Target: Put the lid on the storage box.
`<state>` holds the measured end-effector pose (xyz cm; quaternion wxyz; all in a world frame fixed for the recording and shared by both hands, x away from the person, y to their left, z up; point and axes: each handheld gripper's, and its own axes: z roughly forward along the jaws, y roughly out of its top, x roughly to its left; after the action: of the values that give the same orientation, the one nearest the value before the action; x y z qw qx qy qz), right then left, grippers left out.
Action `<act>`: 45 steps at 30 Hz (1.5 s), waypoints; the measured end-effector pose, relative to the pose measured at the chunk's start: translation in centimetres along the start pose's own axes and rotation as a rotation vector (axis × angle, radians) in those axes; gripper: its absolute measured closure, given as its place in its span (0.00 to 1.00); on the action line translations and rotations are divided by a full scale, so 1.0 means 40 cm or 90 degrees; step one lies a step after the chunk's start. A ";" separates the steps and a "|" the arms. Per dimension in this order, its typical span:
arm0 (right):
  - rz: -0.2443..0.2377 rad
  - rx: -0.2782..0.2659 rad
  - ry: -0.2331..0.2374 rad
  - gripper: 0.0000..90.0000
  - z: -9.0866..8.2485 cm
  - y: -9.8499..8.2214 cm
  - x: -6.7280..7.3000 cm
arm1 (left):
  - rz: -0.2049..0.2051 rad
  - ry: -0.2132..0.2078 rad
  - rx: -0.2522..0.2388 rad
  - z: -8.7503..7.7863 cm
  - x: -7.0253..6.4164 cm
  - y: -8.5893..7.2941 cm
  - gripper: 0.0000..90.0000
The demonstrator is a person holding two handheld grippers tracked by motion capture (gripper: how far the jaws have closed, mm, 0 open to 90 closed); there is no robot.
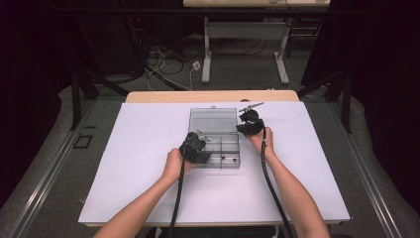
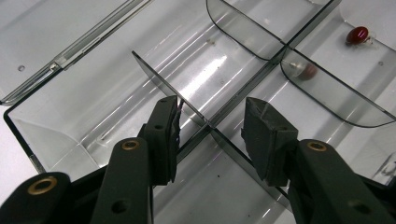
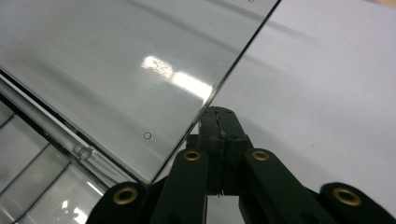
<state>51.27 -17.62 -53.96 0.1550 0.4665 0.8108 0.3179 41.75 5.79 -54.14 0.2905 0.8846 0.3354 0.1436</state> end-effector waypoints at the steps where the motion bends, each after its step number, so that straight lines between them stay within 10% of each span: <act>1: -0.002 -0.007 -0.001 1.00 -0.004 0.003 0.001 | 0.000 0.000 0.000 0.000 0.000 0.000 0.62; 5: -0.012 -0.056 -0.002 1.00 -0.013 0.006 0.004 | 0.000 0.000 0.000 0.000 0.000 0.000 0.62; 45: -0.065 -0.131 -0.011 1.00 -0.078 0.024 0.014 | 0.000 0.000 0.000 0.000 0.000 0.000 0.62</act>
<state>49.89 -17.97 -50.96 0.2253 0.4086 0.7952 0.3872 41.75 5.78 -54.14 0.2905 0.8847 0.3351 0.1437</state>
